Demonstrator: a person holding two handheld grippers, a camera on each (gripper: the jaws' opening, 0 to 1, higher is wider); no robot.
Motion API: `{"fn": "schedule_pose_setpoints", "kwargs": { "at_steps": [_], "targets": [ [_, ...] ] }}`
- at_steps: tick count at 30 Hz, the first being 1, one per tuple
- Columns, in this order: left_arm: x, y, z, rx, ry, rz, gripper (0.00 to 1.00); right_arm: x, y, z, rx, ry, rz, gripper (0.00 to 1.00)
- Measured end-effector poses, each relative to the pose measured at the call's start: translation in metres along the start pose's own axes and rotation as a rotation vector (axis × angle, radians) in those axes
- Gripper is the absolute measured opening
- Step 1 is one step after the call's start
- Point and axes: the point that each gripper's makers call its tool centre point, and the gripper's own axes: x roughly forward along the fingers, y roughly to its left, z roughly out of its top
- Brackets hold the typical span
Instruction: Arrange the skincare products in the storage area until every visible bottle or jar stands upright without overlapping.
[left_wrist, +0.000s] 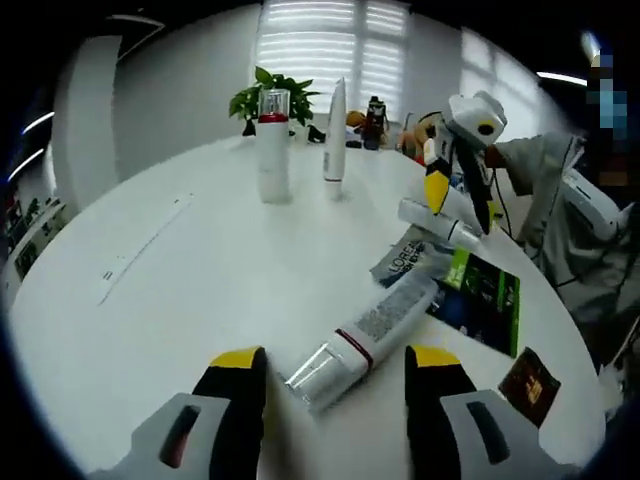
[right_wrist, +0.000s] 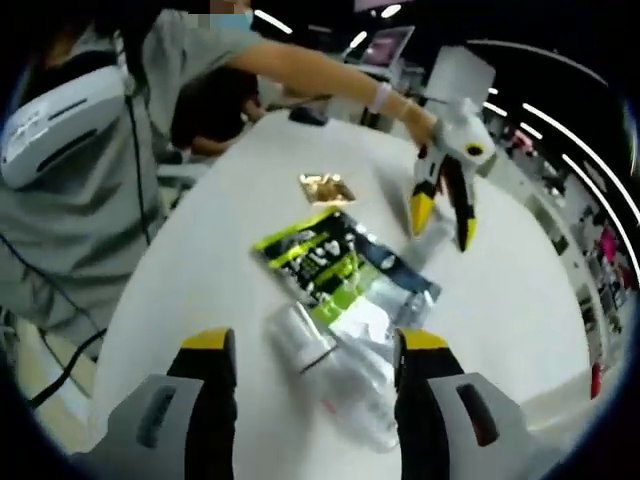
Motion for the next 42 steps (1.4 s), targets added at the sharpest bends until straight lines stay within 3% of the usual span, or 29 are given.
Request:
{"fn": "schedule_pose_setpoints", "kwargs": {
  "at_steps": [1, 2, 3, 4, 9, 12, 17, 18, 21, 24, 26, 30, 33, 34, 38, 39, 40, 42],
  "targets": [
    [0.007, -0.015, -0.003, 0.057, 0.026, 0.051, 0.41, 0.001, 0.001, 0.000, -0.006, 0.007, 0.006, 0.53],
    [0.008, -0.018, 0.001, 0.049, -0.012, 0.015, 0.37, 0.002, 0.001, 0.000, -0.010, 0.012, 0.010, 0.50],
    [0.001, -0.010, -0.003, 0.008, -0.015, 0.001, 0.33, 0.006, 0.002, 0.002, -0.016, 0.017, 0.019, 0.49],
    [0.001, -0.009, -0.001, 0.055, -0.030, 0.010, 0.30, 0.008, 0.002, 0.003, -0.023, 0.023, 0.028, 0.48],
    [0.000, -0.021, -0.004, 0.055, -0.048, 0.004, 0.24, 0.013, 0.001, 0.002, -0.060, 0.045, 0.038, 0.39],
    [0.000, -0.028, -0.003, 0.088, -0.019, 0.018, 0.22, 0.014, 0.002, 0.000, -0.083, 0.065, 0.052, 0.31],
    [-0.008, -0.035, -0.007, 0.047, 0.074, 0.017, 0.21, 0.019, 0.006, 0.001, -0.144, 0.135, 0.069, 0.23],
    [-0.010, -0.039, -0.004, 0.011, 0.073, 0.007, 0.20, 0.020, 0.007, 0.001, -0.162, 0.143, 0.072, 0.22],
    [-0.018, -0.045, 0.010, 0.012, 0.069, 0.014, 0.20, 0.018, 0.006, 0.001, -0.199, 0.189, 0.067, 0.20],
    [-0.027, -0.051, 0.018, -0.005, 0.116, 0.041, 0.20, 0.014, 0.002, -0.001, -0.216, 0.232, 0.029, 0.19],
    [-0.035, -0.059, 0.021, -0.024, 0.201, 0.070, 0.20, 0.011, -0.006, 0.013, -0.223, 0.160, -0.034, 0.18],
    [-0.050, -0.070, 0.036, -0.134, 0.266, 0.110, 0.20, -0.006, -0.021, 0.029, -0.166, 0.062, -0.122, 0.18],
    [-0.057, -0.075, 0.044, -0.108, 0.301, 0.131, 0.20, -0.017, -0.032, 0.036, -0.134, 0.003, -0.179, 0.18],
    [-0.062, -0.076, 0.048, -0.104, 0.332, 0.169, 0.20, -0.024, -0.039, 0.040, -0.115, -0.039, -0.224, 0.18],
    [-0.070, -0.095, 0.066, -0.143, 0.419, 0.218, 0.20, -0.056, -0.071, 0.056, 0.032, -0.280, -0.408, 0.18],
    [-0.071, -0.097, 0.068, -0.147, 0.444, 0.232, 0.20, -0.059, -0.074, 0.057, 0.046, -0.303, -0.427, 0.18],
    [-0.069, -0.099, 0.069, -0.149, 0.479, 0.260, 0.20, -0.072, -0.091, 0.055, 0.105, -0.370, -0.524, 0.18],
    [-0.067, -0.101, 0.070, -0.140, 0.527, 0.297, 0.20, -0.083, -0.107, 0.052, 0.171, -0.440, -0.606, 0.18]
  ]
}}
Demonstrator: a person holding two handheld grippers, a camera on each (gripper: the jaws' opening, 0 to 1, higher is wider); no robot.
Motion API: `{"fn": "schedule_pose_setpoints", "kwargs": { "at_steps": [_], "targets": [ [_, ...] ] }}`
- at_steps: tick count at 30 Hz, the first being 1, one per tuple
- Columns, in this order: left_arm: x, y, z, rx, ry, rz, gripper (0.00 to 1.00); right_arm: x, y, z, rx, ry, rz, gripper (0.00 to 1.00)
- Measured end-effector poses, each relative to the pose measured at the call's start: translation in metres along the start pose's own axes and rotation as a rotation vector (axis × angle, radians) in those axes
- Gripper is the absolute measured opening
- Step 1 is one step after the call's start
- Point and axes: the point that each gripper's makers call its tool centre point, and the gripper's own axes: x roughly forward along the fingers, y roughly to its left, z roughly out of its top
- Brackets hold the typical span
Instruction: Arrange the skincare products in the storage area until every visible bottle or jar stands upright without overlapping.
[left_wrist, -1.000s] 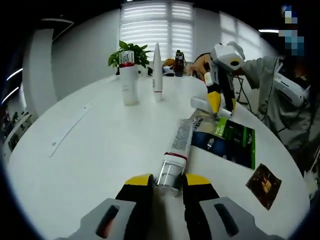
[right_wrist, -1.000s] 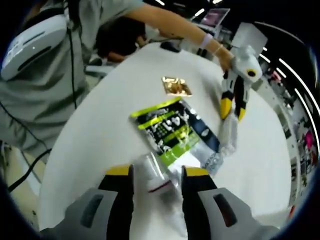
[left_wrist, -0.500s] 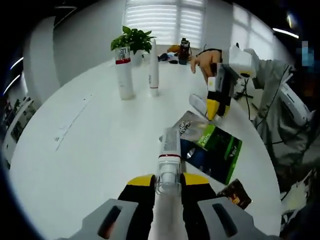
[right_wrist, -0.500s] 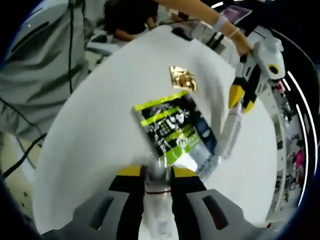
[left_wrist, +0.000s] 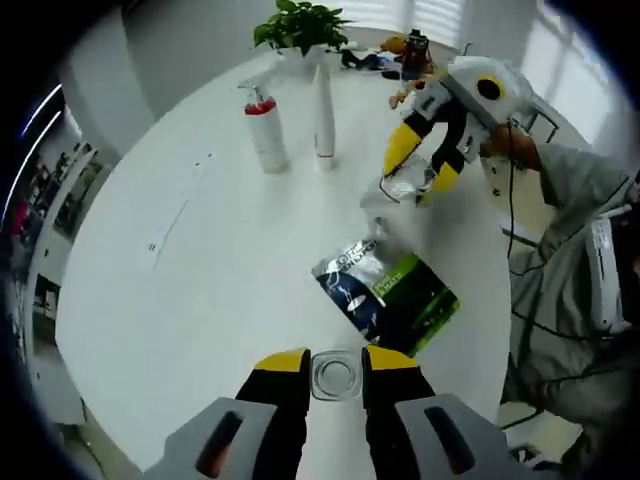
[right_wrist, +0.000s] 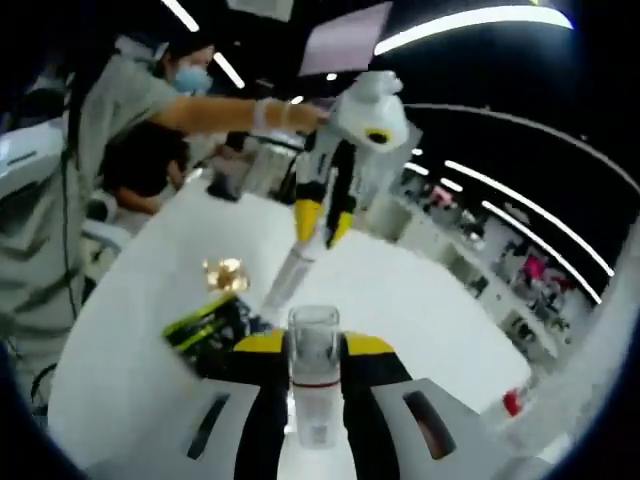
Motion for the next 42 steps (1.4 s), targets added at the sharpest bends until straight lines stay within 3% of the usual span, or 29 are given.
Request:
{"fn": "schedule_pose_setpoints", "kwargs": {
  "at_steps": [6, 10, 12, 15, 17, 21, 23, 27, 30, 42],
  "targets": [
    [0.009, -0.014, 0.010, 0.020, 0.024, 0.074, 0.20, -0.002, -0.059, -0.020, 0.275, -0.120, -0.365, 0.18],
    [0.013, -0.018, 0.014, -0.048, -0.003, 0.077, 0.20, -0.004, -0.080, -0.039, 0.444, -0.157, -0.548, 0.18],
    [0.016, -0.017, 0.014, -0.067, -0.004, 0.089, 0.20, -0.003, -0.086, -0.048, 0.462, -0.138, -0.607, 0.18],
    [0.020, -0.015, 0.012, -0.067, 0.008, 0.101, 0.20, 0.006, -0.084, -0.057, 0.462, -0.091, -0.619, 0.18],
    [0.020, -0.010, 0.013, -0.081, -0.017, 0.105, 0.20, 0.009, -0.084, -0.070, 0.445, 0.001, -0.653, 0.18],
    [0.021, -0.001, 0.014, -0.103, -0.059, 0.093, 0.20, 0.012, -0.084, -0.074, 0.469, -0.009, -0.675, 0.18],
    [0.023, 0.004, 0.013, -0.090, -0.076, 0.117, 0.21, 0.011, -0.084, -0.074, 0.473, -0.015, -0.682, 0.18],
    [0.031, -0.001, 0.013, -0.087, -0.123, 0.095, 0.21, 0.011, -0.083, -0.075, 0.462, -0.026, -0.682, 0.18],
    [0.038, 0.005, 0.005, -0.080, -0.101, 0.123, 0.22, 0.011, -0.082, -0.074, 0.443, -0.023, -0.675, 0.18],
    [0.052, 0.005, -0.003, -0.086, -0.136, 0.109, 0.24, 0.014, -0.076, -0.085, 0.418, 0.021, -0.669, 0.25]
  ]
}}
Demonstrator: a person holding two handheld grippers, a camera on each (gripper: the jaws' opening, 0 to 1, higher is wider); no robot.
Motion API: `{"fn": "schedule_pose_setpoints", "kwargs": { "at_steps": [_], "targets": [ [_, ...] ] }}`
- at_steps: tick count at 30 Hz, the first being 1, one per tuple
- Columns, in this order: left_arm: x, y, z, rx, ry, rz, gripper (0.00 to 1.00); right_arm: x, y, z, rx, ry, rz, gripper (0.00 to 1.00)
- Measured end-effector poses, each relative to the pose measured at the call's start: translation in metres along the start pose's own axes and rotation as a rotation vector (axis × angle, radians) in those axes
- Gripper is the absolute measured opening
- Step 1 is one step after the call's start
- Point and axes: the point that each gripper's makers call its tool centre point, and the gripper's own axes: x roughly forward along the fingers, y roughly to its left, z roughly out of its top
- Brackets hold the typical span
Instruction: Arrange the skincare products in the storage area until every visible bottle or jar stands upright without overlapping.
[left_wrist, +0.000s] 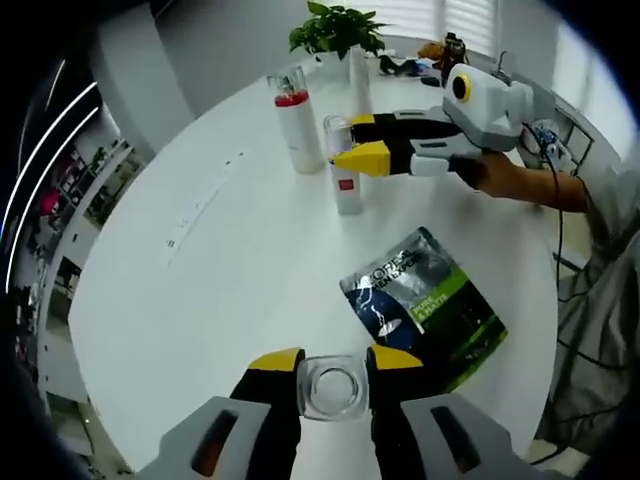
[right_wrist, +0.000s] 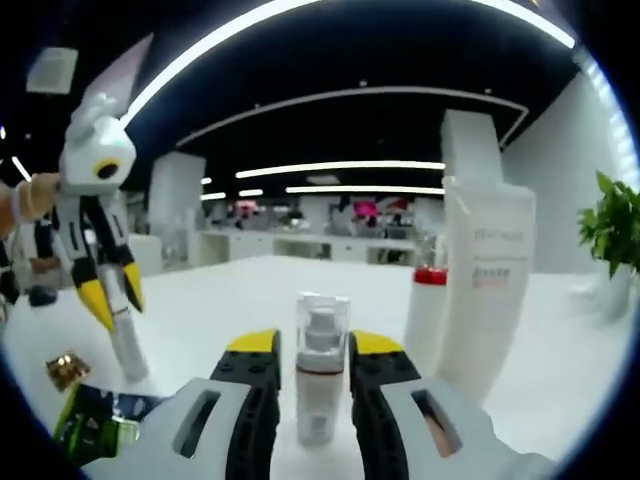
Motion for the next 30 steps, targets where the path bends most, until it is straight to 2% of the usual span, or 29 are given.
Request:
{"fn": "schedule_pose_setpoints", "kwargs": {
  "at_steps": [6, 9, 13, 16, 18, 20, 25, 26, 30],
  "targets": [
    [0.013, 0.002, -0.004, -0.027, -0.049, -0.025, 0.31, 0.001, 0.004, -0.019, -0.002, 0.052, 0.003, 0.27],
    [0.018, 0.005, -0.002, -0.033, -0.103, -0.022, 0.33, 0.001, 0.000, -0.029, -0.004, 0.086, -0.027, 0.20],
    [0.024, 0.008, -0.004, -0.038, -0.139, -0.010, 0.32, -0.003, -0.001, -0.029, 0.035, 0.073, -0.038, 0.19],
    [0.028, 0.008, -0.005, -0.054, -0.172, -0.029, 0.32, 0.000, -0.006, -0.028, 0.012, 0.076, -0.099, 0.19],
    [0.030, 0.007, -0.003, -0.106, -0.230, -0.037, 0.32, 0.008, -0.012, -0.028, 0.018, 0.069, -0.154, 0.19],
    [0.031, 0.006, -0.005, -0.129, -0.255, -0.051, 0.32, 0.015, -0.016, -0.028, 0.033, 0.059, -0.203, 0.19],
    [0.031, 0.006, -0.005, -0.136, -0.299, -0.050, 0.32, 0.038, -0.019, -0.027, 0.010, 0.057, -0.269, 0.19],
    [0.032, 0.006, -0.006, -0.137, -0.305, -0.046, 0.31, 0.044, -0.021, -0.026, -0.032, 0.058, -0.303, 0.19],
    [0.035, 0.005, -0.007, -0.148, -0.318, -0.049, 0.31, 0.059, -0.024, -0.026, 0.010, 0.068, -0.332, 0.19]
  ]
}}
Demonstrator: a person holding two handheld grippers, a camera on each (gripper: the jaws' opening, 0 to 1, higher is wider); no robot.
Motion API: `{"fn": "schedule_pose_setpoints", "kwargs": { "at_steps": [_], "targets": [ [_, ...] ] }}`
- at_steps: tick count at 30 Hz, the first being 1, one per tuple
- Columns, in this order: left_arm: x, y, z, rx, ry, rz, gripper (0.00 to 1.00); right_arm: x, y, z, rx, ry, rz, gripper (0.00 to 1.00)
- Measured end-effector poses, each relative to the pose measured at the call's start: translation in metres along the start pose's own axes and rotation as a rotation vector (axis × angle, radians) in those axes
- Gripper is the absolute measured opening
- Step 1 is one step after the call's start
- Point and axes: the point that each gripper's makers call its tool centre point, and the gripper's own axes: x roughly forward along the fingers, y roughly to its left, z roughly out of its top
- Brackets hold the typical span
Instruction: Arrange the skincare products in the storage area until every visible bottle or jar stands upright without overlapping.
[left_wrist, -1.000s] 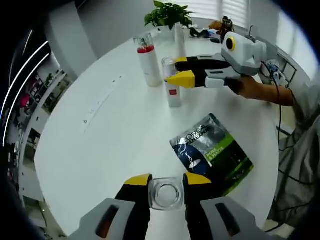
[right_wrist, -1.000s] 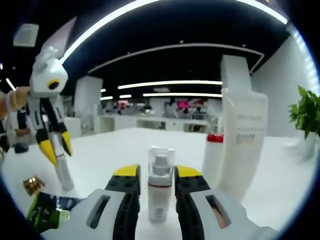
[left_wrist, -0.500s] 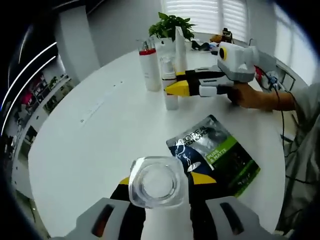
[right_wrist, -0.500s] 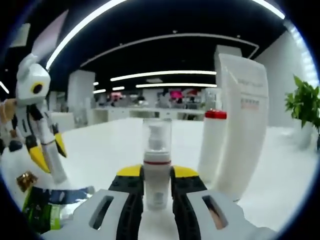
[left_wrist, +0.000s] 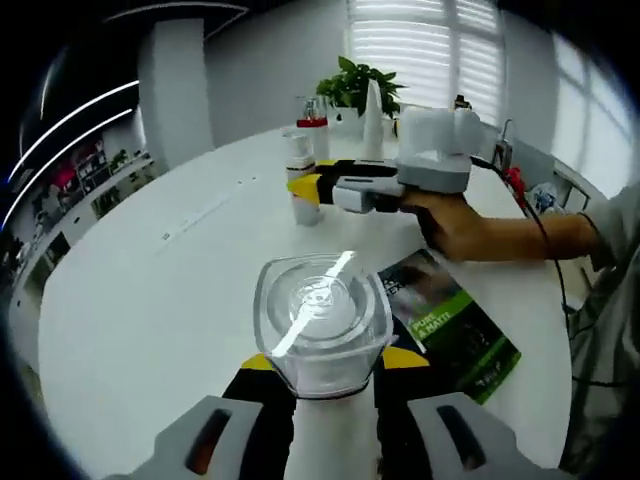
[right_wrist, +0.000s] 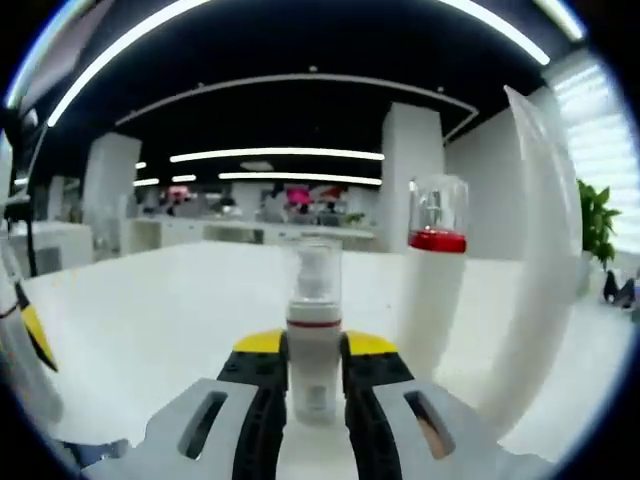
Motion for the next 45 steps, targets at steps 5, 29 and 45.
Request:
{"fn": "schedule_pose_setpoints", "kwargs": {
  "at_steps": [5, 29, 45],
  "targets": [
    [0.002, -0.003, -0.007, -0.001, -0.001, -0.001, 0.30, 0.014, -0.009, -0.001, 0.064, 0.028, -0.046, 0.19],
    [0.004, -0.001, 0.008, -0.055, -0.115, 0.031, 0.24, -0.090, 0.056, 0.066, 0.123, -0.173, 0.387, 0.47],
    [0.028, -0.028, 0.044, -0.052, -0.126, 0.035, 0.23, -0.129, 0.121, 0.054, 0.115, -0.090, 0.738, 0.46]
  ]
}}
